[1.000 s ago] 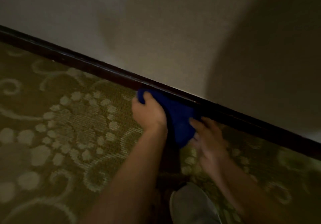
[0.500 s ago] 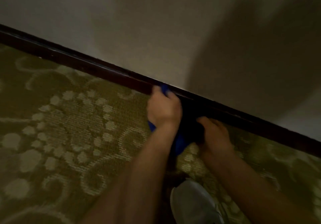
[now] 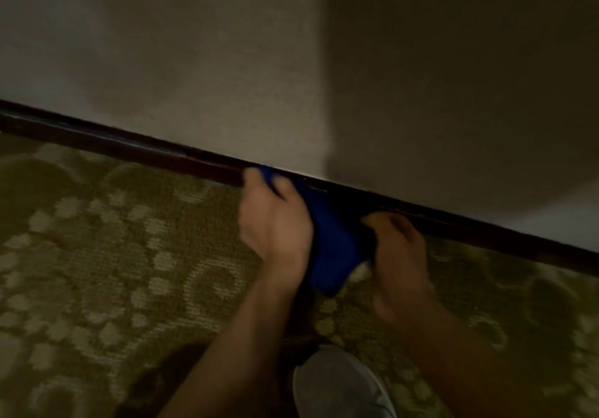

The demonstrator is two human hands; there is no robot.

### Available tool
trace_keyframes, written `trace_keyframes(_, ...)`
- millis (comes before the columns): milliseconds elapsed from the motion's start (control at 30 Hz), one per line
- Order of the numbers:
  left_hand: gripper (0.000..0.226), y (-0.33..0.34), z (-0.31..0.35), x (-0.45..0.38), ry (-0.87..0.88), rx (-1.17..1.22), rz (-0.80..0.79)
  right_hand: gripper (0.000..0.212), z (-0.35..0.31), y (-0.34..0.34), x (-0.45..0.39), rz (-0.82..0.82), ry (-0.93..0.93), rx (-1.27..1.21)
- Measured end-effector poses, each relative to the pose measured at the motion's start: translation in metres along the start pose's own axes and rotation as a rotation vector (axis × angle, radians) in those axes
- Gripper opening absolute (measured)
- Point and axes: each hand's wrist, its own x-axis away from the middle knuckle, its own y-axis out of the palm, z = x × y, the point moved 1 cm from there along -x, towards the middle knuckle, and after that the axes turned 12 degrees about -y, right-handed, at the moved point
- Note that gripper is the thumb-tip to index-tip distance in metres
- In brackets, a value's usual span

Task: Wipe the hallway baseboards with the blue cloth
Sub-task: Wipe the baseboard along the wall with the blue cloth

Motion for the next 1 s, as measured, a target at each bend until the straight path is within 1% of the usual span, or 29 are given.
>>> trace_keyframes(67, 0.012, 0.011, -0.002, 0.024, 0.186, -0.211, -0.179, 0.015, 0.002, -0.015, -0.006, 0.155, -0.003, -0.002)
trace_keyframes(100, 0.012, 0.014, -0.002, 0.03, 0.207, -0.251, -0.259, 0.019, 0.005, -0.02, -0.008, 0.204, -0.004, 0.006)
trace_keyframes(133, 0.013, 0.014, -0.002, 0.031, 0.196, -0.239, -0.294, 0.022, 0.006, -0.022, -0.007, 0.237, 0.009, 0.023)
trace_keyframes(167, 0.015, 0.013, -0.001, 0.028, 0.16, -0.193, -0.293, 0.022, 0.009, -0.024, -0.008, 0.237, 0.008, 0.03)
trace_keyframes(200, 0.017, 0.009, -0.001, 0.022, 0.118, -0.126, -0.247, 0.019, 0.009, -0.022, -0.006, 0.211, 0.017, 0.038)
trace_keyframes(267, 0.023, 0.0, -0.002, 0.005, 0.018, 0.043, -0.068, 0.008, 0.007, -0.013, -0.001, 0.095, -0.007, 0.016)
trace_keyframes(300, 0.023, -0.003, 0.0, -0.003, -0.039, 0.146, -0.001, 0.012, 0.005, -0.008, 0.0, 0.03, -0.044, 0.019)
trace_keyframes(367, 0.018, -0.002, 0.002, -0.011, -0.123, 0.302, 0.061, 0.025, 0.004, 0.0, 0.001, -0.083, -0.091, 0.034)
trace_keyframes(433, 0.015, 0.004, 0.004, -0.006, -0.108, 0.316, 0.068, 0.028, 0.001, 0.003, 0.0, -0.149, -0.101, 0.039)
trace_keyframes(467, 0.014, 0.009, 0.005, 0.003, -0.06, 0.3, 0.057, 0.025, -0.003, 0.001, -0.002, -0.13, -0.102, 0.043)
trace_keyframes(500, 0.013, 0.015, 0.004, 0.014, 0.002, 0.267, 0.041, 0.021, -0.004, -0.005, -0.008, -0.071, -0.109, 0.056)
trace_keyframes(533, 0.011, 0.023, 0.001, 0.026, 0.065, 0.216, 0.002, 0.016, -0.005, -0.014, -0.013, 0.002, -0.111, 0.08)
trace_keyframes(567, 0.009, 0.03, -0.001, 0.039, 0.122, 0.151, -0.069, 0.01, -0.002, -0.028, -0.019, 0.078, -0.113, 0.099)
trace_keyframes(600, 0.01, 0.036, -0.001, 0.049, 0.162, 0.093, -0.184, 0.007, -0.001, -0.041, -0.023, 0.146, -0.093, 0.102)
trace_keyframes(633, 0.014, 0.041, 0.0, 0.056, 0.183, 0.05, -0.332, 0.007, 0.001, -0.054, -0.027, 0.193, -0.064, 0.086)
trace_keyframes(667, 0.022, 0.041, 0.002, 0.054, 0.175, 0.023, -0.489, 0.009, 0.002, -0.059, -0.028, 0.215, -0.025, 0.061)
trace_keyframes(700, 0.034, 0.039, 0.005, 0.049, 0.128, 0.01, -0.652, 0.009, 0.005, -0.065, -0.029, 0.229, 0.006, 0.032)
trace_keyframes(733, 0.045, 0.038, 0.008, 0.042, 0.058, 0.008, -0.776, 0.007, 0.006, -0.069, -0.029, 0.228, 0.026, 0.023)
trace_keyframes(767, 0.049, 0.032, 0.007, 0.031, 0.004, 0.024, -0.821, 0.005, 0.009, -0.067, -0.028, 0.197, 0.027, 0.013)
trace_keyframes(800, 0.043, 0.025, 0.005, 0.018, -0.026, 0.079, -0.804, 0.005, 0.009, -0.06, -0.025, 0.152, 0.025, 0.006)
trace_keyframes(833, 0.03, 0.017, 0.002, 0.006, -0.062, 0.177, -0.728, 0.005, 0.01, -0.05, -0.023, 0.096, 0.01, -0.008)
trace_keyframes(867, 0.019, 0.007, -0.001, -0.004, -0.137, 0.283, -0.613, 0.007, 0.008, -0.036, -0.02, 0.022, -0.007, -0.014)
trace_keyframes(900, 0.017, -0.005, -0.004, -0.014, -0.225, 0.377, -0.493, 0.015, 0.008, -0.021, -0.017, -0.052, -0.029, -0.01)
trace_keyframes(933, 0.023, -0.018, -0.005, -0.024, -0.315, 0.455, -0.382, 0.025, 0.006, -0.004, -0.013, -0.116, -0.041, 0.016)
trace_keyframes(967, 0.032, -0.032, -0.005, -0.035, -0.398, 0.531, -0.297, 0.03, 0.005, 0.013, -0.01, -0.175, -0.061, 0.058)
trace_keyframes(1000, 0.04, -0.046, -0.005, -0.047, -0.457, 0.606, -0.246, 0.031, 0.005, 0.032, -0.004, -0.251, -0.079, 0.1)
